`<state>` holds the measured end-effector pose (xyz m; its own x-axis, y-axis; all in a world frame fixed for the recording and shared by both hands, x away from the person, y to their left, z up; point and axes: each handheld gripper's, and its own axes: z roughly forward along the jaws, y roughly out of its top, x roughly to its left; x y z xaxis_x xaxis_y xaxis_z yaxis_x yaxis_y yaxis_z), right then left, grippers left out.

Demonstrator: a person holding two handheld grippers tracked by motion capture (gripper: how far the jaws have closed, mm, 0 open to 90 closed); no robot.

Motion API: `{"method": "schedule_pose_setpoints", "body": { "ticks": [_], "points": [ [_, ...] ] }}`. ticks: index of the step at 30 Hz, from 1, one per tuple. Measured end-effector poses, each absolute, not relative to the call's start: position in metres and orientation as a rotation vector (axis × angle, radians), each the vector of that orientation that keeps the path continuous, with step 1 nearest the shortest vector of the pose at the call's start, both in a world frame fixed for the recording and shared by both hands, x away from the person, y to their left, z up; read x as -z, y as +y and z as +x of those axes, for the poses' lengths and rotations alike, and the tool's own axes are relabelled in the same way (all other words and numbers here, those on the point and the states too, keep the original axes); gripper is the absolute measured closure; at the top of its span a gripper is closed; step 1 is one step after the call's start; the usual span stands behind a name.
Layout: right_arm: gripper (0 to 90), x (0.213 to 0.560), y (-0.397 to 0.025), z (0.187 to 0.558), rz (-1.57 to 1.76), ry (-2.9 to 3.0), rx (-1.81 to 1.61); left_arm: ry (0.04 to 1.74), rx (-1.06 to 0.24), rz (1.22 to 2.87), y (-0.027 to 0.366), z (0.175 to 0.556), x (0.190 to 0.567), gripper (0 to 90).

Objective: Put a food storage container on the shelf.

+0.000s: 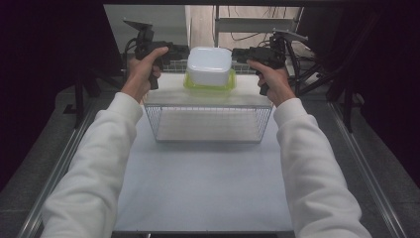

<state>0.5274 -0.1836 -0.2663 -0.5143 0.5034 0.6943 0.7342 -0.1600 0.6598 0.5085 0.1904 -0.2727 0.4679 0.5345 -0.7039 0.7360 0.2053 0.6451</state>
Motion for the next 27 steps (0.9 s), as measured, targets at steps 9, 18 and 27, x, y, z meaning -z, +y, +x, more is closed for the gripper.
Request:
{"method": "schedule_pose_setpoints", "body": {
  "ticks": [9, 18, 27],
  "points": [
    [36.4, 0.256, -0.199, 0.500, -1.318, -2.152, 1.828, 1.093, 0.086, 1.516, 0.193, 0.476, 0.263, 34.5],
    [30.9, 0.265, -0.210, 0.455, -1.212, -2.311, 1.839, 1.020, -0.005, 1.567, 0.195, 0.422, 0.281, 27.7],
    [30.1, 0.291, -0.230, 0.409, -1.197, -2.343, 1.883, 0.981, -0.030, 1.616, 0.193, 0.378, 0.318, 27.2]
  ]
}}
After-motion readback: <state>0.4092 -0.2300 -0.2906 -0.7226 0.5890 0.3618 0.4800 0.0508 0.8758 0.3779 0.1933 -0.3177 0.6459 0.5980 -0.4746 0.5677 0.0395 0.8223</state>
